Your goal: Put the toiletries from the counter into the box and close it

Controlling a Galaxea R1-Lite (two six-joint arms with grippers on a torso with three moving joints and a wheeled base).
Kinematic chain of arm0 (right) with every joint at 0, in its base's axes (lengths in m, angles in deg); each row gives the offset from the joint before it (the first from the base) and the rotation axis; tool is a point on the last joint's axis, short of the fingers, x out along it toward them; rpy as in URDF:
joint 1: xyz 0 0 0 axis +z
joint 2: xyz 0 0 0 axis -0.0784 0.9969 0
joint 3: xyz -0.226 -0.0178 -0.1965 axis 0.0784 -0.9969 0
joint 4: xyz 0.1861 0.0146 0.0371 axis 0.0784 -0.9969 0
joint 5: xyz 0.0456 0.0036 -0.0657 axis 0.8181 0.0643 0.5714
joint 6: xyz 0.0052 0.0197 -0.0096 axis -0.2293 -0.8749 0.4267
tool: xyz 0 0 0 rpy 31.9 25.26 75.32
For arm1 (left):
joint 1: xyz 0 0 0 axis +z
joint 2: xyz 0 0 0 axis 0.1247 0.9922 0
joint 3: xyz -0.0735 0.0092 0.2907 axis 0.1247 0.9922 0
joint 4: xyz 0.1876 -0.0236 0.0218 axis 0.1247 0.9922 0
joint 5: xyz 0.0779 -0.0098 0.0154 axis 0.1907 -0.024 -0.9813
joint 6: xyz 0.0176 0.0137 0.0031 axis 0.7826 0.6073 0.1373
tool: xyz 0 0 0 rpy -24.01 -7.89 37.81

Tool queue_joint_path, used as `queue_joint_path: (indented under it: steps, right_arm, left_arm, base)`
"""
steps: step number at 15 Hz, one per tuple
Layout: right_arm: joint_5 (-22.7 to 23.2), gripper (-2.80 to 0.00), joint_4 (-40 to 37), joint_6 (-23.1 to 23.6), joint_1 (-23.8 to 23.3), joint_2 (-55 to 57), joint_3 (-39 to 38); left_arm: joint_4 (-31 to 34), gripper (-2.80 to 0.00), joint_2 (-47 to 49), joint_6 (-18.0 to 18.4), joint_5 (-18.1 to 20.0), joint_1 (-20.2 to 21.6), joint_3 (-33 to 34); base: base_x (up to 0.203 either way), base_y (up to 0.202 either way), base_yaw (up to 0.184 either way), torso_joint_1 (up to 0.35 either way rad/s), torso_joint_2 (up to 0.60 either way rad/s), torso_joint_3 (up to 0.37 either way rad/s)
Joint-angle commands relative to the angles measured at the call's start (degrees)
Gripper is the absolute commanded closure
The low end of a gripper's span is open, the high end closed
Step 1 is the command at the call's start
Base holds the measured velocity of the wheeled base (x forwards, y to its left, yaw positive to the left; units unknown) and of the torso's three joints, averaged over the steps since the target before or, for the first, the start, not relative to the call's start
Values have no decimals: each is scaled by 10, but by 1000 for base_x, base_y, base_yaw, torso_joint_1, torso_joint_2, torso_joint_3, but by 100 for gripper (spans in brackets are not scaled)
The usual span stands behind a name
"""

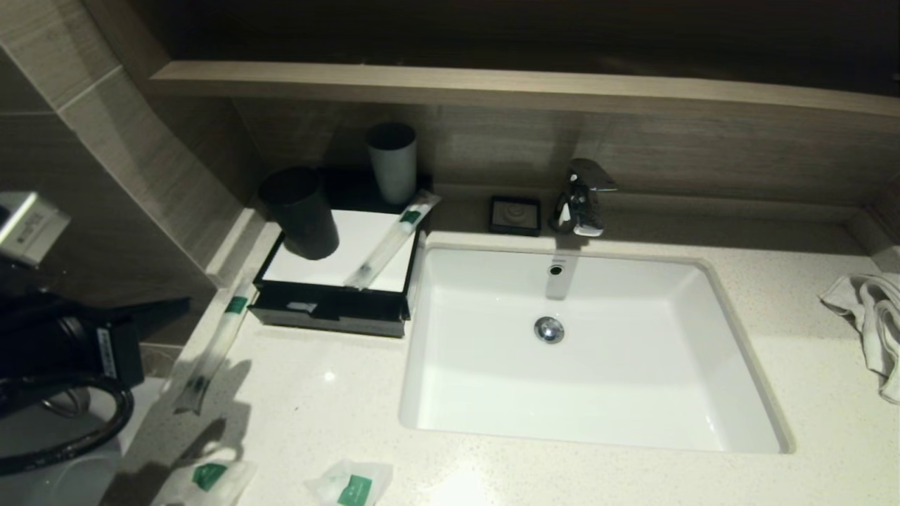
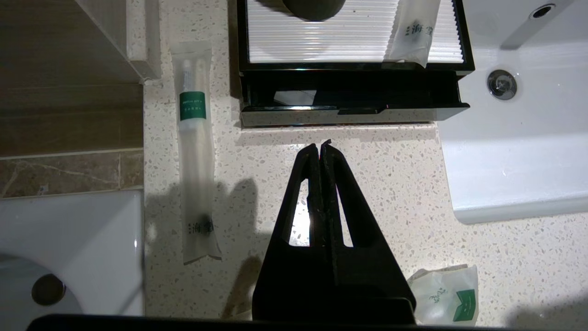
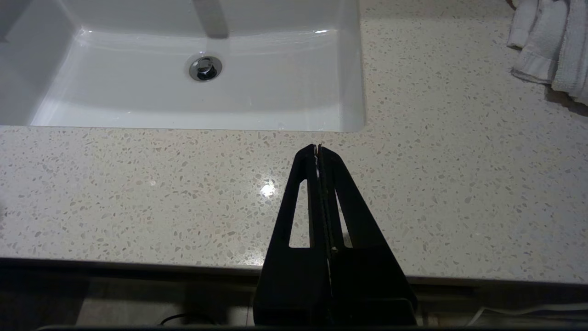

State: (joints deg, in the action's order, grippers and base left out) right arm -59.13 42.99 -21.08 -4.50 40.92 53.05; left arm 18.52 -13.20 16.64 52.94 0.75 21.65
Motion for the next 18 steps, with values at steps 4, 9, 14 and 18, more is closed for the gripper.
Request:
queue_joint_path:
  steps: [4,9,14,18]
  right_arm:
    - [-1,0,-1,0,0,0,0]
    - [0,0,0,0,0,0,0]
    - [0,0,0,0,0,1,0]
    - [0,0,0,0,0,0,0]
  left_arm:
    - [-2,0,17,-4,0,0,0]
    - [-31,0,31,-6,-3,0,5]
    - [-32,0,49,-14,-21,-12,0]
    - [-33,0,62,-15,-23,-17,0]
  base:
    - [0,0,0,0,0,0]
    - [0,0,0,0,0,0]
    - [0,0,0,0,0,0]
    - [0,0,0,0,0,0]
